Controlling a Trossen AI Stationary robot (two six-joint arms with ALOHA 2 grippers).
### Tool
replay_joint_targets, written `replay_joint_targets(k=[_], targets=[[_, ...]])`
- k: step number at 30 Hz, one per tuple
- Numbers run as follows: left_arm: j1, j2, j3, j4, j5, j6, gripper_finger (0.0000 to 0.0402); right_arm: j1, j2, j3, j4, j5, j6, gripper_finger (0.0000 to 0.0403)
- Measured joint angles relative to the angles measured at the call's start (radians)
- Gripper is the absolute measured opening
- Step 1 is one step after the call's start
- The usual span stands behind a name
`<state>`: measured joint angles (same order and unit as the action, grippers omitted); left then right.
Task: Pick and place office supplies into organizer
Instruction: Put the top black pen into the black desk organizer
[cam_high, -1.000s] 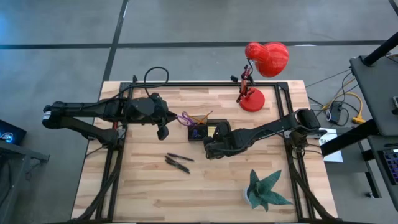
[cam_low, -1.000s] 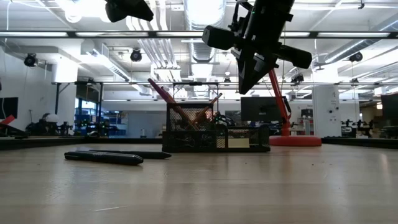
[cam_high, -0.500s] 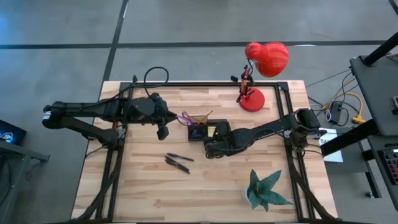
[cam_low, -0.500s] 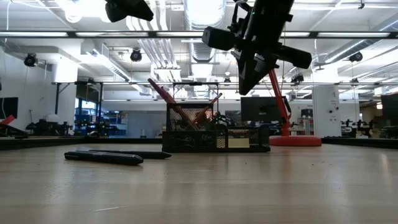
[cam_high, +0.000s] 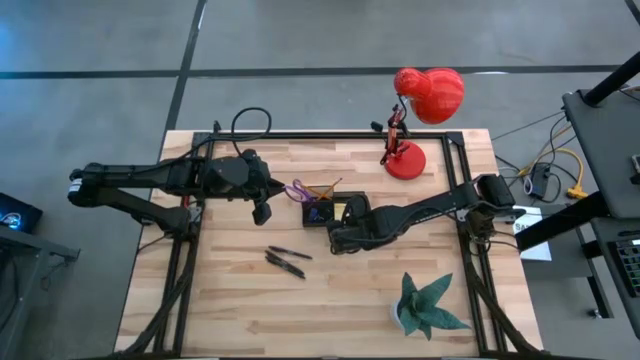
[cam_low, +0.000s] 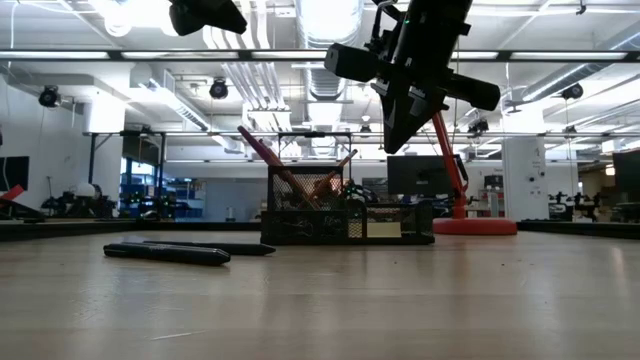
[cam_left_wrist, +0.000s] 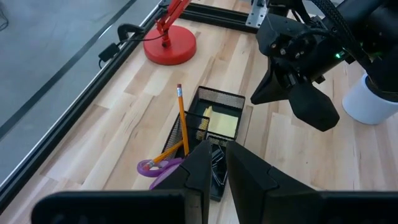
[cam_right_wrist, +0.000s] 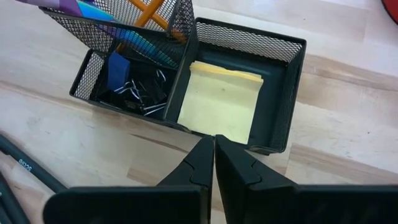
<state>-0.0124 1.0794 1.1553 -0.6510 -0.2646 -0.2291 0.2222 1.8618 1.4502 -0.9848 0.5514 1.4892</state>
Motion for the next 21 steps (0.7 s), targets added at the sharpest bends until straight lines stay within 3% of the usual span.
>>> replay_joint_targets(k=[13, 15, 18, 21], targets=[[0.0, 0.0, 0.0, 0.0, 0.0, 0.0, 0.0034, -0.001, 0.0, 0.0, 0.003, -0.006, -0.032, 0.0009], [0.0, 0.0, 0.0, 0.003, 0.0, 0.0, 0.0034, -0.001, 0.0, 0.0, 0.04, -0.054, -0.183, 0.0009], [0.0, 0.0, 0.0, 0.036, 0.001, 0.0, 0.0034, -0.001, 0.001, 0.0, 0.121, -0.209, -0.53, 0.0009], [0.0, 0.0, 0.0, 0.07, 0.001, 0.0, 0.0034, 0.001, 0.003, 0.001, 0.135, -0.234, -0.661, 0.0009]])
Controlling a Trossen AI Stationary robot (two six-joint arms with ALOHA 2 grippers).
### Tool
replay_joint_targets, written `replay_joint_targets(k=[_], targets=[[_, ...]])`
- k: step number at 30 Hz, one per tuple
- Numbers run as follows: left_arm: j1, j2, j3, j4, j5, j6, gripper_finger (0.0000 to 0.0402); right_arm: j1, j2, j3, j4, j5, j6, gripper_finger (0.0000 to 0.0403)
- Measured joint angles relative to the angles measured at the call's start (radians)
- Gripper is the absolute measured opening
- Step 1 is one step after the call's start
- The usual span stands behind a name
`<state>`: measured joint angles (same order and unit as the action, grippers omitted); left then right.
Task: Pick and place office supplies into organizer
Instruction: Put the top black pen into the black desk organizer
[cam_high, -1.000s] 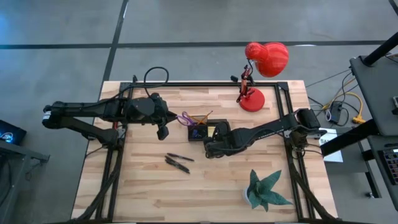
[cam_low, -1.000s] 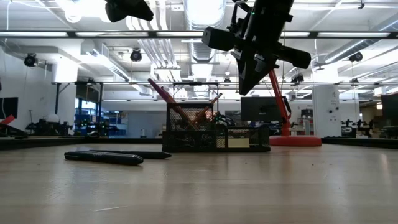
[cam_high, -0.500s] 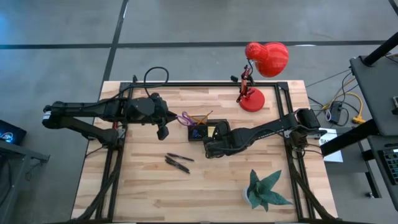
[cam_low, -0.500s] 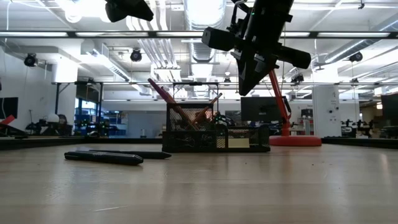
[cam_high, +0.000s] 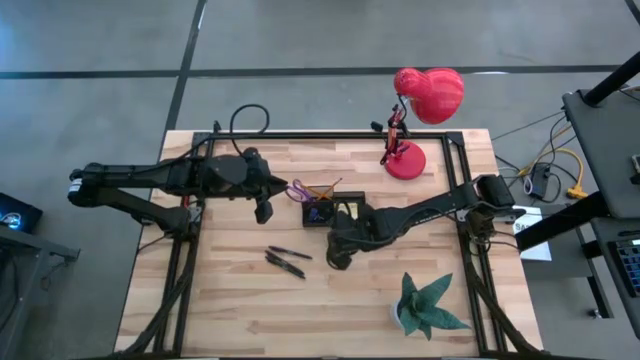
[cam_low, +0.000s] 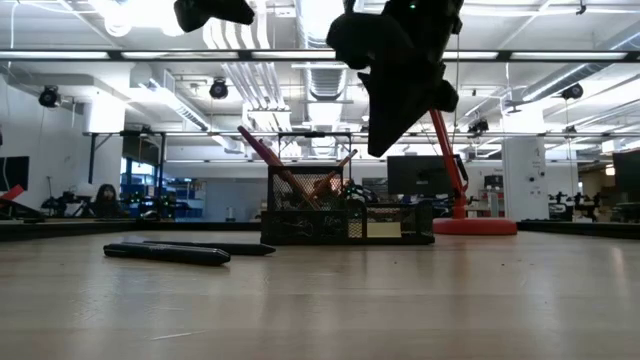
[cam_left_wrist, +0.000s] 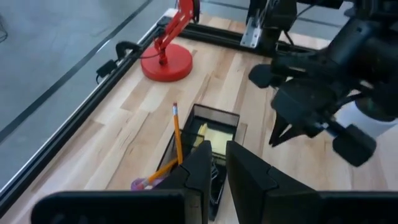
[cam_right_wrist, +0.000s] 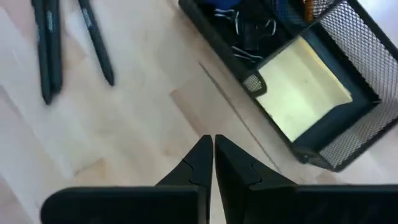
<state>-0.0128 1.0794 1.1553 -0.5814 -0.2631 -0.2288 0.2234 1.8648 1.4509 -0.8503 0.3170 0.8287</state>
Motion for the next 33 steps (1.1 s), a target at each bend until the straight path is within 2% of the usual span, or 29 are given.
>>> replay_joint_targets(k=[5, 7, 10, 12, 15, 17, 23, 25, 27, 30, 33], targets=[[0.0, 0.0, 0.0, 0.007, 0.024, -0.022, 0.0034, -0.003, -0.003, 0.0, 0.012, 0.076, 0.082, 0.0009], [-0.001, 0.0, 0.0, 0.002, 0.052, -0.024, 0.0034, 0.0, -0.005, 0.0, 0.061, 0.07, 0.032, 0.0009], [-0.003, 0.0, 0.0, -0.069, 0.12, -0.008, 0.0034, 0.002, 0.0, 0.0, 0.133, -0.008, -0.133, 0.0009], [-0.004, -0.001, 0.0, -0.171, 0.127, -0.039, 0.0034, -0.004, 0.013, 0.0, 0.16, -0.067, -0.198, 0.0009], [0.002, 0.0, -0.005, -0.31, 0.123, -0.163, 0.0034, -0.041, 0.048, 0.0, 0.166, -0.236, -0.177, 0.0009], [0.003, 0.0, -0.032, -0.326, 0.135, -0.239, 0.0034, -0.072, 0.079, 0.0, 0.186, -0.347, -0.126, 0.0009], [0.006, -0.024, -0.222, -0.219, 0.234, -0.408, 0.0034, -0.1, 0.163, 0.0, 0.304, -0.423, -0.021, 0.0009], [0.007, -0.039, -0.315, -0.151, 0.285, -0.449, 0.0034, -0.097, 0.175, 0.0, 0.356, -0.422, -0.047, 0.0009], [0.006, -0.073, -0.407, -0.009, 0.338, -0.472, 0.0034, -0.085, 0.182, 0.0, 0.396, -0.413, -0.113, 0.0009], [0.007, -0.139, -0.528, 0.194, 0.348, -0.493, 0.0034, -0.066, 0.188, 0.0, 0.424, -0.364, -0.212, 0.0009], [0.013, -0.18, -0.627, 0.257, 0.351, -0.608, 0.0034, -0.063, 0.19, 0.0, 0.421, -0.369, -0.229, 0.0009]])
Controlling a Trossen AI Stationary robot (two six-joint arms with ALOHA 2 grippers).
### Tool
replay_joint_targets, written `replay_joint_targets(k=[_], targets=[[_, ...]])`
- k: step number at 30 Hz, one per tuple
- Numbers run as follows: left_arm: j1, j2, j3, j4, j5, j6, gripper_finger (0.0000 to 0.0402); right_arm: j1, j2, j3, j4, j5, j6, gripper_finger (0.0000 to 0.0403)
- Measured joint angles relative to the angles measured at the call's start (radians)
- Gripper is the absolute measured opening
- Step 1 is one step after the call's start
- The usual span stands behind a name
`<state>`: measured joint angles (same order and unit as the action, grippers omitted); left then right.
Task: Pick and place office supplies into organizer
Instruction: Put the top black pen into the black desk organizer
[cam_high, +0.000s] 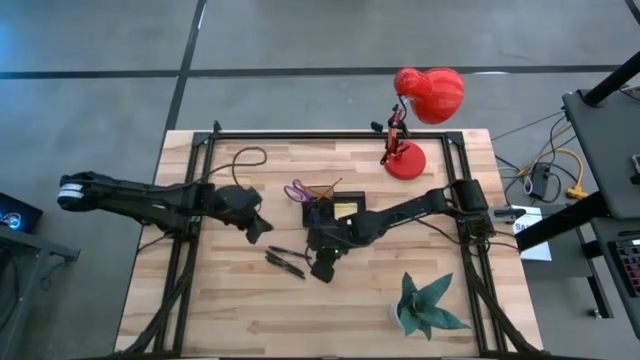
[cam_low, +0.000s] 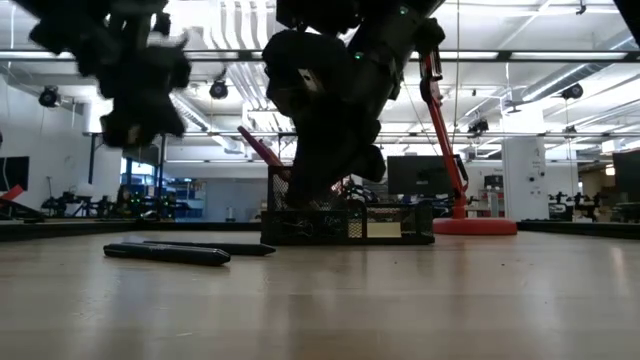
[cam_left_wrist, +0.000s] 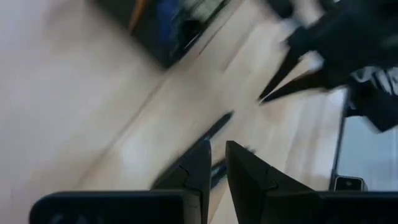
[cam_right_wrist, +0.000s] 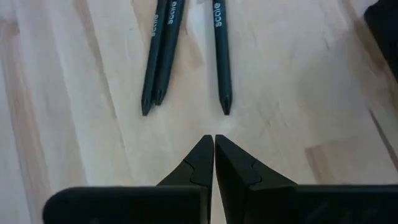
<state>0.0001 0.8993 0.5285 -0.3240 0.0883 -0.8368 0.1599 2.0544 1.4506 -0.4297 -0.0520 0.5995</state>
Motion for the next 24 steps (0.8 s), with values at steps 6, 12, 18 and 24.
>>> replay_joint_targets(k=[6, 12, 18, 24], targets=[[-0.004, -0.045, -0.135, 0.061, 0.026, -0.099, 0.0034, -0.004, 0.0, 0.0, 0.039, 0.005, -0.017, 0.0009], [-0.004, -0.081, -0.193, 0.207, 0.026, 0.015, 0.0034, 0.016, 0.031, 0.0, 0.073, 0.054, -0.203, 0.0009], [-0.005, -0.058, -0.195, 0.203, 0.059, 0.062, 0.0034, 0.027, 0.034, 0.0, 0.066, 0.097, -0.245, 0.0009], [-0.005, 0.016, -0.195, 0.201, 0.084, 0.059, 0.0034, 0.025, 0.04, 0.002, 0.073, 0.101, -0.262, 0.0009]])
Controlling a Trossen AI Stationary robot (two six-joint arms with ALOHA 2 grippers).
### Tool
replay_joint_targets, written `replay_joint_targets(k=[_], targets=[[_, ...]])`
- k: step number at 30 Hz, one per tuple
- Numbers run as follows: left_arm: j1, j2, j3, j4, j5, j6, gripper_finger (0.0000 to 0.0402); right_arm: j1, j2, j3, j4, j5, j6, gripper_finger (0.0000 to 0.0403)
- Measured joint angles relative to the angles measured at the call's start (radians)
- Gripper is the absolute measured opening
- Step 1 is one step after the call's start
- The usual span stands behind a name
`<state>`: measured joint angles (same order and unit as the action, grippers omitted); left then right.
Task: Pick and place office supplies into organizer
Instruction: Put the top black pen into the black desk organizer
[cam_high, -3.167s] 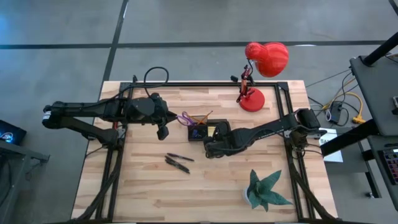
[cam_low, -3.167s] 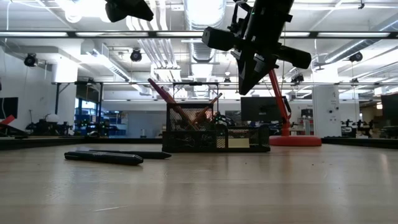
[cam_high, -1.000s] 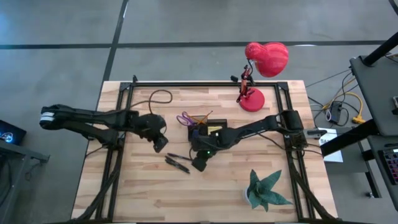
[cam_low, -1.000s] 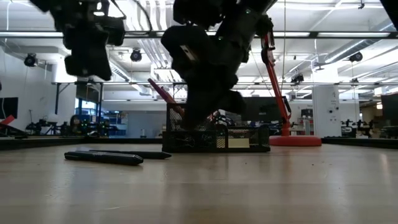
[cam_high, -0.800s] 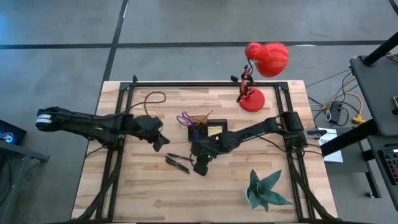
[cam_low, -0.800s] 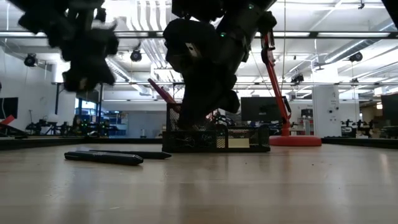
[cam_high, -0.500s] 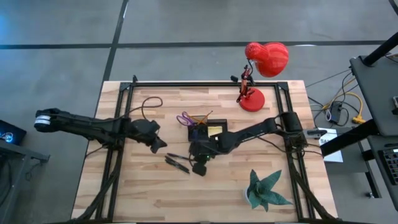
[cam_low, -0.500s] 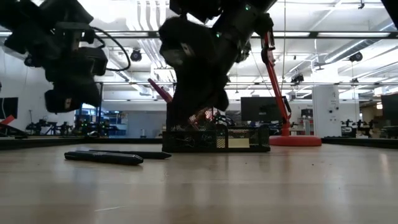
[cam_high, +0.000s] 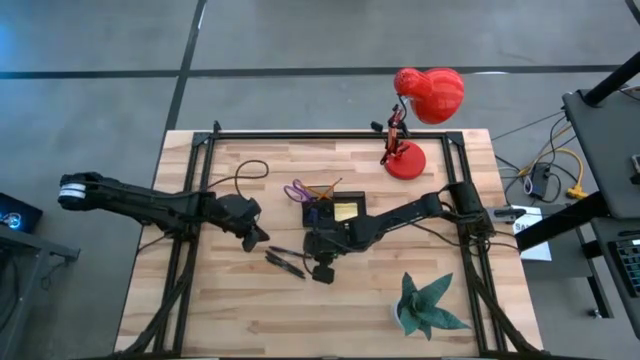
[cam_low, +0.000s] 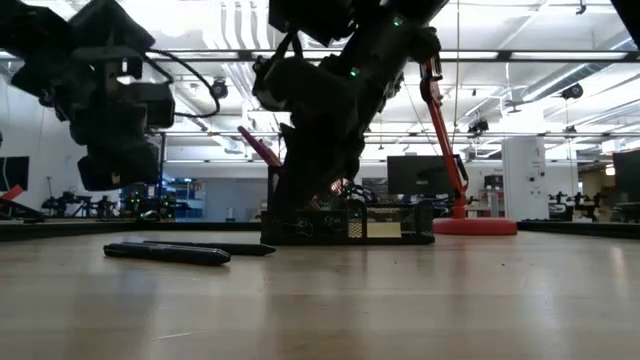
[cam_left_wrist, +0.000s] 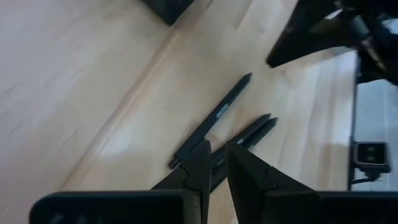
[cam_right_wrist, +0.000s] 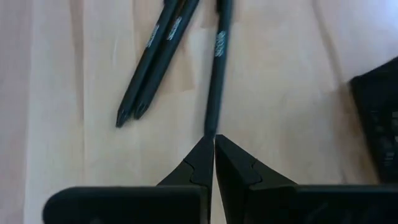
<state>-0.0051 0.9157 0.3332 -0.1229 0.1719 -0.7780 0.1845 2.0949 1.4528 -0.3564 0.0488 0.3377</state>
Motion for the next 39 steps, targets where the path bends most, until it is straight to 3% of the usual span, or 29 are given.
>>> replay_joint_targets(k=[11, 39], targets=[[-0.002, 0.085, 0.0, 0.005, 0.003, 0.0, 0.0034, 0.001, 0.045, 0.002, 0.057, -0.027, 0.005, 0.0009], [-0.002, 0.085, 0.0, 0.002, 0.003, 0.0, 0.0034, -0.002, 0.076, 0.012, 0.058, -0.02, 0.022, 0.0009]])
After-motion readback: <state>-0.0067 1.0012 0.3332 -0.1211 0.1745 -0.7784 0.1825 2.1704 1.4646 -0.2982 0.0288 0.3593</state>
